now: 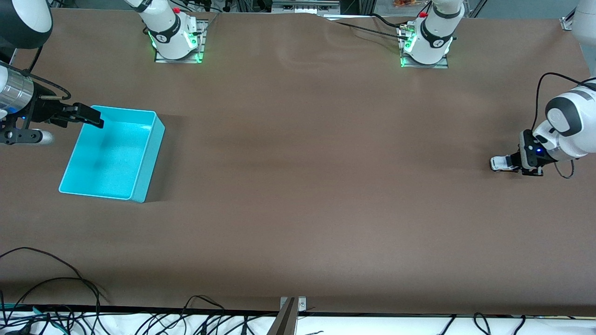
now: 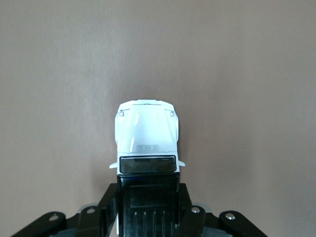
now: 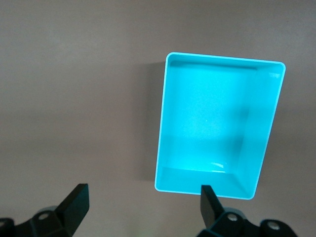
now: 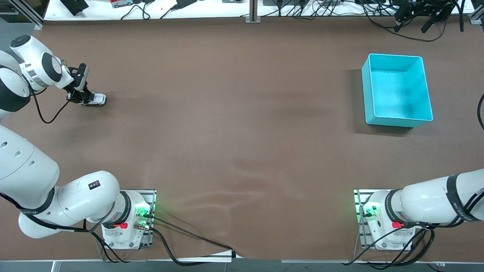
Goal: Wind and store white jeep toy
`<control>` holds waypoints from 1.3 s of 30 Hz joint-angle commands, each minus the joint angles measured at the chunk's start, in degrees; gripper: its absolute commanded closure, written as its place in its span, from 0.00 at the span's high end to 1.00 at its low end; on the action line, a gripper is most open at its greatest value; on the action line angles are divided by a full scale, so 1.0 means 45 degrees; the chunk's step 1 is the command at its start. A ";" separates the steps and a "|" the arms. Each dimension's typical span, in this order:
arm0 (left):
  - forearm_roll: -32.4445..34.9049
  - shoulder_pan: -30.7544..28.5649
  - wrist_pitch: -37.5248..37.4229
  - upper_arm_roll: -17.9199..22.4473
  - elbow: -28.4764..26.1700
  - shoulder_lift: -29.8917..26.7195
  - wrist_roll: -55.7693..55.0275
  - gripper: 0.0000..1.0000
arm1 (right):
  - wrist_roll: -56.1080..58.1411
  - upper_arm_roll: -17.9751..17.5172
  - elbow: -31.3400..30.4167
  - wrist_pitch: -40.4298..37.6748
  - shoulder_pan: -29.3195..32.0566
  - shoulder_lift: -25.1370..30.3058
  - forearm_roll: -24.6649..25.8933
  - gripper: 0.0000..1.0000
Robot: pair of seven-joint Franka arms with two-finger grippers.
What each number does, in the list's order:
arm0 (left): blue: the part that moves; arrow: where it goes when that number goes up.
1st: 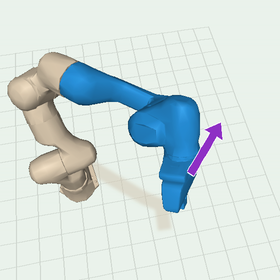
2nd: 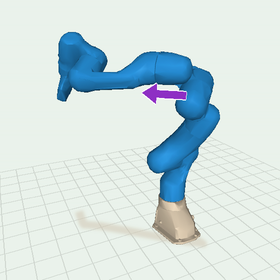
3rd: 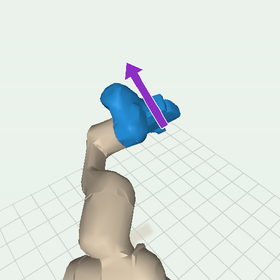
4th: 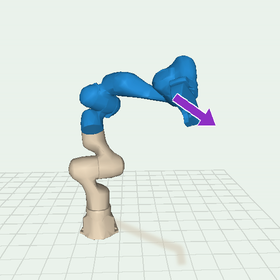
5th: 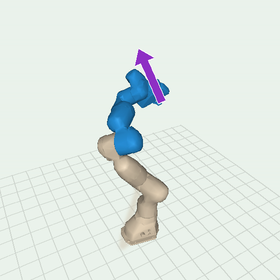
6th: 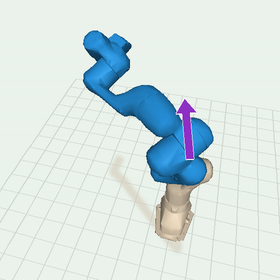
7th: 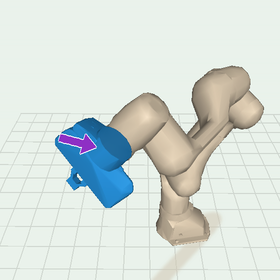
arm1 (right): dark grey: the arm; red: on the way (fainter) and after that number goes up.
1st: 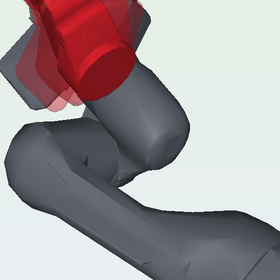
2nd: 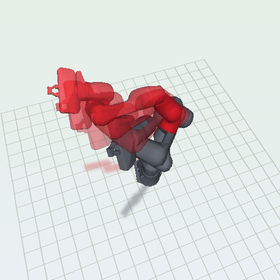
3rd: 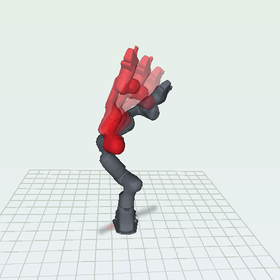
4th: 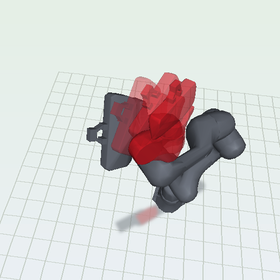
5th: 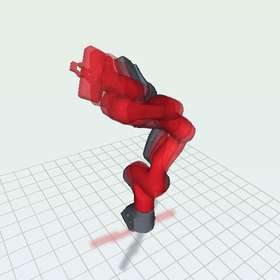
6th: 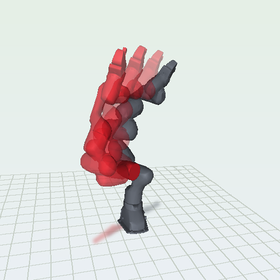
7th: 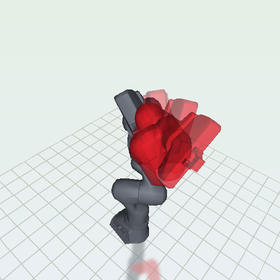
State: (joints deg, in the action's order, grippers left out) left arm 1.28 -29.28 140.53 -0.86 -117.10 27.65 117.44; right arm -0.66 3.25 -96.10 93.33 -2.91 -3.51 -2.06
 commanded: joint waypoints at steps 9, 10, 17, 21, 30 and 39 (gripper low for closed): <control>0.0302 -0.0563 0.0276 -0.0005 0.0591 0.1649 0.0661 0.14 | 0.0166 0.0137 -0.0069 -0.0077 -0.0077 0.0077 -0.0186 1.00; 0.0302 -0.0563 0.0276 -0.0005 0.0611 0.1649 0.0661 0.15 | 0.0166 0.0137 -0.0069 -0.0077 -0.0077 0.0077 -0.0186 1.00; 0.0302 -0.0486 0.0256 -0.0044 0.0747 0.1532 0.0602 1.00 | 0.0166 0.0137 -0.0069 -0.0077 -0.0077 0.0077 -0.0205 1.00; 0.0302 -0.0213 -0.0405 -0.0102 0.1254 0.1454 0.0583 1.00 | 0.0166 0.0137 -0.0069 -0.0077 -0.0077 0.0077 -0.0186 1.00; 0.0302 0.0081 -0.2495 -0.0122 0.2543 0.1181 0.0446 1.00 | 0.0166 0.0137 -0.0069 -0.0077 -0.0077 0.0077 -0.0205 1.00; 0.0302 0.0568 -0.4176 -0.0142 0.3267 0.0634 -0.0431 1.00 | 0.0166 0.0137 -0.0069 -0.0077 -0.0077 0.0077 -0.0205 1.00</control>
State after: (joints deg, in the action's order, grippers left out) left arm 1.28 -28.26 125.53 -1.60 -103.84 32.34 118.24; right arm -0.66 3.28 -96.11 93.33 -2.91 -3.51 -2.06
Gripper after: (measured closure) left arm 0.000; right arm 0.000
